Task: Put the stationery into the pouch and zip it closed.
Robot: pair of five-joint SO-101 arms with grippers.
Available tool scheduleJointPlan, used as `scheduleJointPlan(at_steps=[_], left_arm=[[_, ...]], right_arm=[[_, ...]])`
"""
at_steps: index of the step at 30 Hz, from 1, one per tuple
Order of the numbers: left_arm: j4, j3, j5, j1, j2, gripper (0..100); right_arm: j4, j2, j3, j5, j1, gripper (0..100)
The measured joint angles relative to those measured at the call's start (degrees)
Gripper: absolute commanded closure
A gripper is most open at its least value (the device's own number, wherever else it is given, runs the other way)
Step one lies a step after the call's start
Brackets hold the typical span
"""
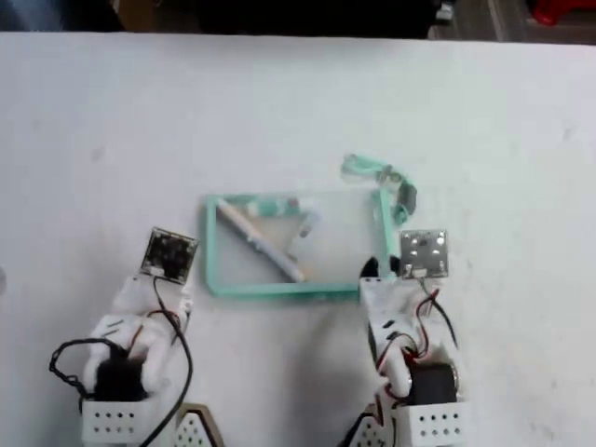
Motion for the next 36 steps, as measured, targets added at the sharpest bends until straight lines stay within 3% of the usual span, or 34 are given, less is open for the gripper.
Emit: scheduleJointPlan(at_steps=[8, 18, 36], left_arm=[[9.14, 0.0, 0.18, 0.0, 0.0, 98], [9.23, 0.0, 6.86, 0.0, 0.0, 98], [9.23, 0.0, 7.21, 0.0, 0.0, 98]], right_arm=[[16.62, 0.0, 0.0, -0.09, 0.62, 94.0], [17.93, 0.0, 0.0, -0.09, 0.18, 97.4], [17.93, 0.0, 0.0, -0.09, 3.96, 98.2]])
